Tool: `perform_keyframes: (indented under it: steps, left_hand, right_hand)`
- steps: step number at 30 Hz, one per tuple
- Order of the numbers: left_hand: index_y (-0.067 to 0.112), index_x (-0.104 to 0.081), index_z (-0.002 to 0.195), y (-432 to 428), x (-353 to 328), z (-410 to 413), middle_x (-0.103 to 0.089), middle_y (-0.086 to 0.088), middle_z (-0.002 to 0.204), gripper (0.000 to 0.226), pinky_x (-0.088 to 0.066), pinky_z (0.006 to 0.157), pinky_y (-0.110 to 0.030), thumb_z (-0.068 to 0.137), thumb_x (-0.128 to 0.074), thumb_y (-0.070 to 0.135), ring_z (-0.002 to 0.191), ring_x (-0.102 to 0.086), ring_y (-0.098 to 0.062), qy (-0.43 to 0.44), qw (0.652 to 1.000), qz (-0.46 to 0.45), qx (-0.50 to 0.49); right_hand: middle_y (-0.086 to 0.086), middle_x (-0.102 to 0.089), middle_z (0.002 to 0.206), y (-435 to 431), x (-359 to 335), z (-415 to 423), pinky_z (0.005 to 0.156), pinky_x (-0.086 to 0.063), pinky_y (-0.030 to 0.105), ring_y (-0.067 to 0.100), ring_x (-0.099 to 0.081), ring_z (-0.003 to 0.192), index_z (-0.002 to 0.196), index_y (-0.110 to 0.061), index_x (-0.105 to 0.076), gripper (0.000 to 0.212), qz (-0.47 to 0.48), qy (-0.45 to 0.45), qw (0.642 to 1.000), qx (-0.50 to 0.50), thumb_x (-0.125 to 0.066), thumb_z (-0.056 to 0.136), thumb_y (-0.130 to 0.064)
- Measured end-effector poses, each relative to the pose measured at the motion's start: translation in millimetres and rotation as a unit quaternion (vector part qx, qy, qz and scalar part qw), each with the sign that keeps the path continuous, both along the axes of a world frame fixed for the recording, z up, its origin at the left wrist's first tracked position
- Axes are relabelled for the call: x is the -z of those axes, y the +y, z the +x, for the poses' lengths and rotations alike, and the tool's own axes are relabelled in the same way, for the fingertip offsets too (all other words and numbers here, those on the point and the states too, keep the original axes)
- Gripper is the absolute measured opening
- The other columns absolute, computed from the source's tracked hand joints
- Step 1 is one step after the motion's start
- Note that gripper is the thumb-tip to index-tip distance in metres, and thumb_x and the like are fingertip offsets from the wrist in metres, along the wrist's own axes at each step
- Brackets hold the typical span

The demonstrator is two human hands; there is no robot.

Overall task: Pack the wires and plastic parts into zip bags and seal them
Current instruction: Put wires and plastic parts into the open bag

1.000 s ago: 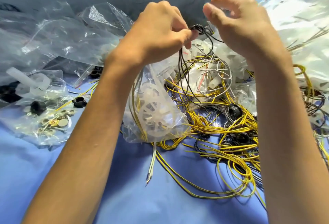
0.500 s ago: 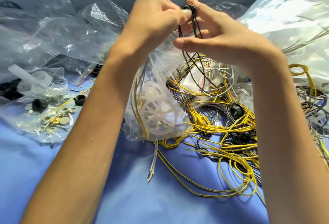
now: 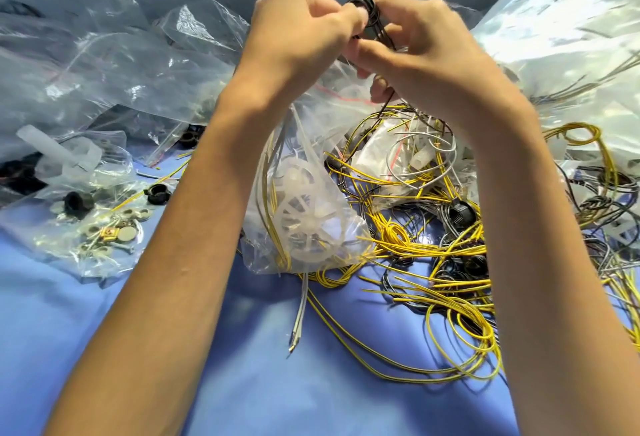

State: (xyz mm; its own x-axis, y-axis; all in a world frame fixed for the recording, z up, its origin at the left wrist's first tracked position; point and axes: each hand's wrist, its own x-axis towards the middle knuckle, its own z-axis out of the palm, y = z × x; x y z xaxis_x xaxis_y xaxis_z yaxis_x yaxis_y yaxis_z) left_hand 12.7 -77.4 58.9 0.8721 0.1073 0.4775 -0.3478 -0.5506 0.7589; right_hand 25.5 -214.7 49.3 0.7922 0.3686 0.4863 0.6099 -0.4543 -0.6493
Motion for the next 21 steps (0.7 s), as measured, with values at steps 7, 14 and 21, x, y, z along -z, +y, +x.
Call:
perform_keyframes:
  steps: [7, 14, 21]
  left_hand:
    - [0.008, -0.074, 0.081, 8.1, 0.3, 4.4, -0.065, -0.008, 0.078, 0.034, -0.045, 0.075, -0.027, 0.075, -0.056, 0.036, 0.073, -0.054, -0.013, 0.027, 0.999, 0.015, 0.009]
    - [0.025, -0.067, 0.098, 20.5, 4.9, 13.9, -0.069, 0.005, 0.102, 0.026, -0.045, 0.084, -0.02, 0.086, -0.058, 0.046, 0.098, -0.061, -0.008, 0.047, 0.995, 0.078, -0.037]
    - [0.02, -0.071, 0.086, 39.2, 12.8, 15.4, -0.07, -0.007, 0.101, 0.034, -0.038, 0.079, -0.026, 0.092, -0.05, 0.046, 0.102, -0.06, -0.018, 0.092, 0.978, 0.185, -0.03]
  right_hand:
    - [0.003, -0.053, 0.064, 0.5, -2.2, -0.5, 0.055, -0.032, 0.016, 0.007, -0.041, 0.061, 0.094, -0.013, -0.068, 0.017, -0.043, -0.084, 0.994, 0.051, -0.057, 0.092, -0.025]
    - [0.002, -0.027, 0.061, -4.7, -1.6, 6.9, 0.054, -0.02, 0.024, 0.009, -0.021, 0.058, 0.075, 0.0, -0.05, 0.031, -0.028, -0.067, 0.995, 0.075, -0.042, 0.096, -0.02]
    - [-0.007, -0.037, 0.064, -14.6, -1.6, 10.4, 0.059, -0.05, 0.033, 0.004, -0.035, 0.055, 0.12, -0.013, -0.06, 0.041, -0.026, -0.041, 0.996, 0.069, -0.033, 0.091, -0.002]
